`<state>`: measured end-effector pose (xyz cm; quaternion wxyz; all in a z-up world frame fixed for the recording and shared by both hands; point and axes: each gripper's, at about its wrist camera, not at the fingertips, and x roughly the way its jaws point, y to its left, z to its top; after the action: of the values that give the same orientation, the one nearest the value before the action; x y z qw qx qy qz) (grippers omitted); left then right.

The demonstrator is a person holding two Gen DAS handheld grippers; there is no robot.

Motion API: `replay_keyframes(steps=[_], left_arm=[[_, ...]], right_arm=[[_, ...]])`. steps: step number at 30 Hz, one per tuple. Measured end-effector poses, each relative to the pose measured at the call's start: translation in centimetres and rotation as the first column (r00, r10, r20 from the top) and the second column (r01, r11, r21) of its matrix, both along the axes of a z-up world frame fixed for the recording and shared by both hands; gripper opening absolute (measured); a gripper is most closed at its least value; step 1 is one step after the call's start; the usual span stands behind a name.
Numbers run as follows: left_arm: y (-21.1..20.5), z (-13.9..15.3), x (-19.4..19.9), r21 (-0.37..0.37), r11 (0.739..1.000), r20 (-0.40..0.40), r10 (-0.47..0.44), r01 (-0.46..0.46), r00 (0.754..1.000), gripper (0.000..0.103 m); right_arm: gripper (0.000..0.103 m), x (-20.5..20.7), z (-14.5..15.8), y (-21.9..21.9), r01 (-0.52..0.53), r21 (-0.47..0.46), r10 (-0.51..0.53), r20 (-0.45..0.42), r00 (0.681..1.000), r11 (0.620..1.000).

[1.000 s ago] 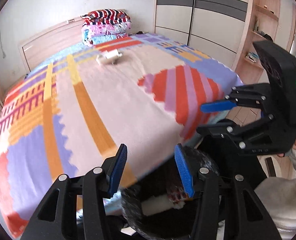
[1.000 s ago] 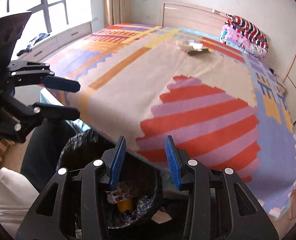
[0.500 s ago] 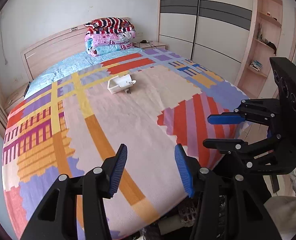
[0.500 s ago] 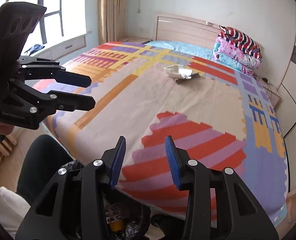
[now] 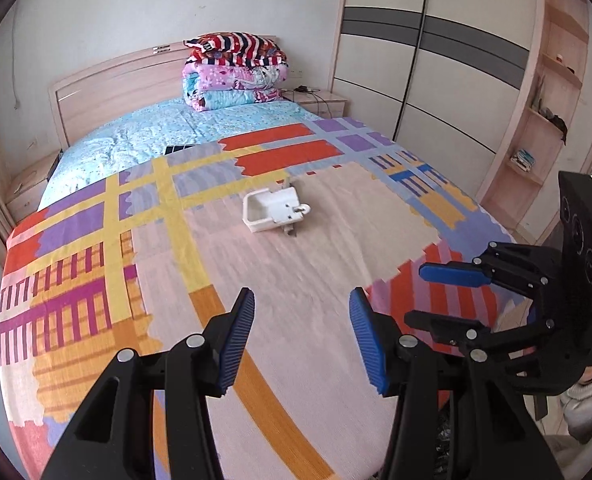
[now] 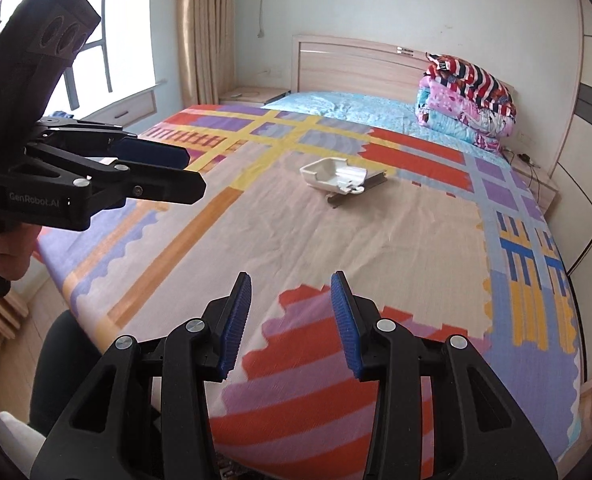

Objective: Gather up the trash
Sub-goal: 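Lift both tools from the bin and move them back toward the bed, then grasp the white plastic tray with the left tool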

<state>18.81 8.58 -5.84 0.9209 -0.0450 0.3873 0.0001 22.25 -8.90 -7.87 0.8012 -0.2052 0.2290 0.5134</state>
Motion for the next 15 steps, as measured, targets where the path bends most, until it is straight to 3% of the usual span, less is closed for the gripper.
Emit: replay_keyframes(steps=[15], left_arm=[[4.9,-1.3,7.6,-0.131,0.99,-0.035,0.056,-0.06,0.998,0.047]], right_arm=[[0.043,4.9,0.0,3.9,0.039,0.025,-0.037,-0.081,0.996,0.999]])
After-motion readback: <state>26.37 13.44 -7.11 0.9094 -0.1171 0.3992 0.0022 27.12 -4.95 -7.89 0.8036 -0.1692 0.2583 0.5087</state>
